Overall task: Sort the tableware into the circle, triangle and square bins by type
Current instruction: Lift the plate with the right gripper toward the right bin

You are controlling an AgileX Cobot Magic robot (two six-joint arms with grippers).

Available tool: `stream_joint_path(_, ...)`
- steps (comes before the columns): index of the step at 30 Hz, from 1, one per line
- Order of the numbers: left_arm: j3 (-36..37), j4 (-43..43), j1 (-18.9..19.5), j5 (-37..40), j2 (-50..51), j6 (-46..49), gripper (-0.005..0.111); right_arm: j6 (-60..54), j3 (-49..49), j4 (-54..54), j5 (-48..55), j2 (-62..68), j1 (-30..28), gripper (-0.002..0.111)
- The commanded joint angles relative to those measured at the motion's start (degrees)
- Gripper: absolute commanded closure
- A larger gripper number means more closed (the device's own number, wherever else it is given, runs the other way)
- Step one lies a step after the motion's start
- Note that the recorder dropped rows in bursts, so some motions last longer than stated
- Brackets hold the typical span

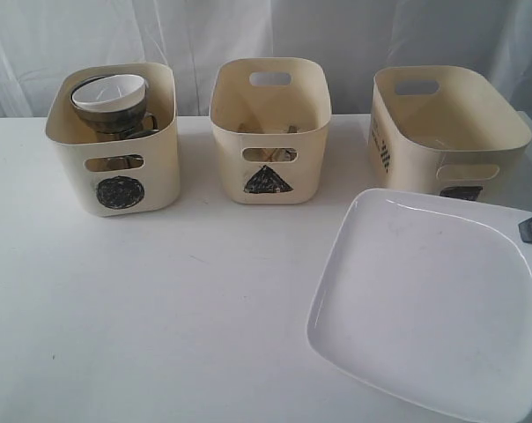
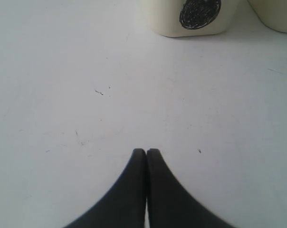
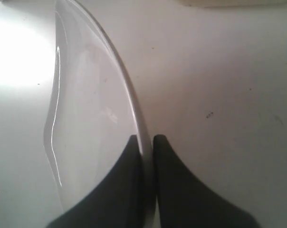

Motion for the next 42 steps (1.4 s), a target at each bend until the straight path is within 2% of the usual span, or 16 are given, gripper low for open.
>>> stream_joint_path(1, 0.15, -0.24, -0.37, 0.03, -0.25, -0.15, 0.107, 0.69, -0.01, 3.45, 2.43, -0.73, 0.56, 0.108)
stream_joint_path(18, 0.15, -0.24, -0.37, 0.03, -0.25, -0.15, 0.107, 1.87, -0.01, 8.3, 2.43, -3.69, 1.66, 0.108)
stream_joint_path(34, 0.15, -0.24, -0.37, 0.03, -0.25, -0.15, 0.107, 5.74, -0.01, 9.75, 2.43, -13.52, 6.23, 0.108)
stream_joint_path(42, 0.15, -0.24, -0.37, 0.03, -0.25, -0.15, 0.107, 6.07, -0.01, 20.03, 2.43, -15.6, 6.23, 0.108)
